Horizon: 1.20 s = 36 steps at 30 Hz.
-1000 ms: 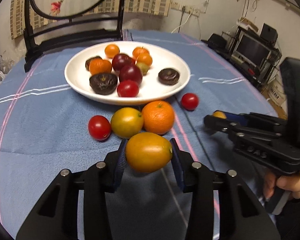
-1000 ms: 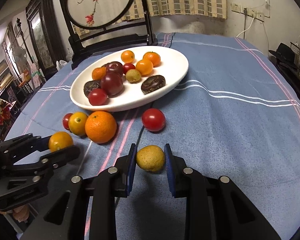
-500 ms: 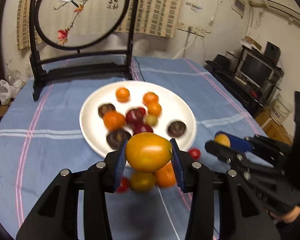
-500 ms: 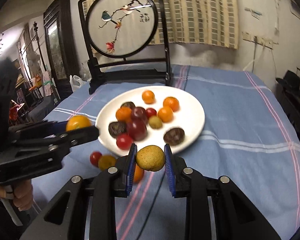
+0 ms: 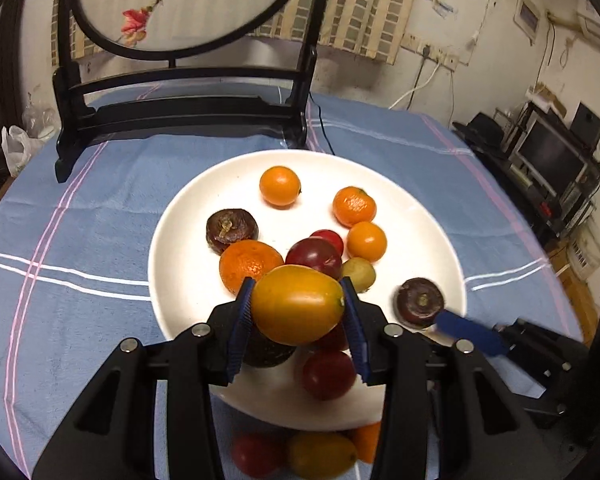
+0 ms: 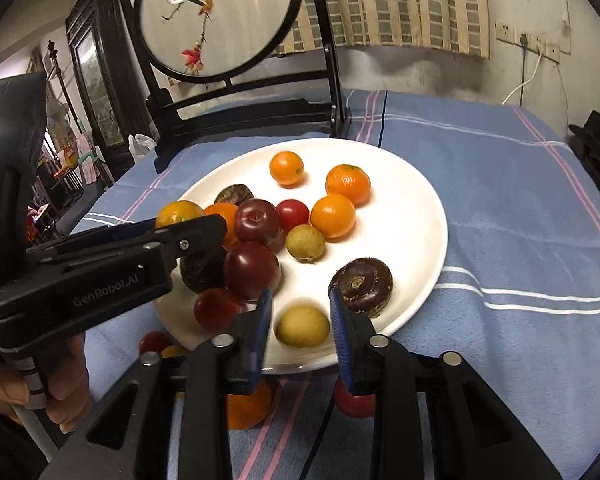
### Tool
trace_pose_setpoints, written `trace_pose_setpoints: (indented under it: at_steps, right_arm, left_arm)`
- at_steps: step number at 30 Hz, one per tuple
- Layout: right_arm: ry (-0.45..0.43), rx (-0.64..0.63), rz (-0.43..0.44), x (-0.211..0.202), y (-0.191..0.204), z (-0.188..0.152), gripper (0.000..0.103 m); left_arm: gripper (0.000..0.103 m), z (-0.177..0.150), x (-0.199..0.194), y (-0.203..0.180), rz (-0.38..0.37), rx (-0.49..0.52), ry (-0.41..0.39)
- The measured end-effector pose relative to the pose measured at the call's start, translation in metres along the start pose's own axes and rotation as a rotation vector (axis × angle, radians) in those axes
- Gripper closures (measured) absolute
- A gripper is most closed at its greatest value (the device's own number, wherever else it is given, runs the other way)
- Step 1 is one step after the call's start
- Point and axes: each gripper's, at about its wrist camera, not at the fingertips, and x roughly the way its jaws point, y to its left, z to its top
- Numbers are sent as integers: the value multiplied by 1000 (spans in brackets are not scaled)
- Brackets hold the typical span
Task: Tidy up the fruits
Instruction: 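Carry both fruits over the white plate and open both tools to release them, then move both open tools back toward the remaining fruits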
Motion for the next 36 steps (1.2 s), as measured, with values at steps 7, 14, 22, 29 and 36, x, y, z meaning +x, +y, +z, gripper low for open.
trace_pose_setpoints:
  at_steps: [7, 14, 22, 29, 36]
  right_arm:
    - [-45, 6, 7, -12, -6, 0, 49]
    - [-84, -16, -42, -33, -13, -7, 44]
    - [-59, 40, -81, -44, -33, -38, 43]
    - [-52, 15, -82, -50, -19, -60, 43]
    - [-18, -54, -116, -48, 2, -76, 43]
  left_arm:
    - [29, -2, -13, 2, -7, -7, -69]
    - [25, -10, -28, 14, 17, -26, -69]
    - [20, -36, -53, 30, 24, -55, -77]
    - [20, -70, -64, 38, 29, -57, -50]
    - [20, -83, -67, 31, 48, -7, -48]
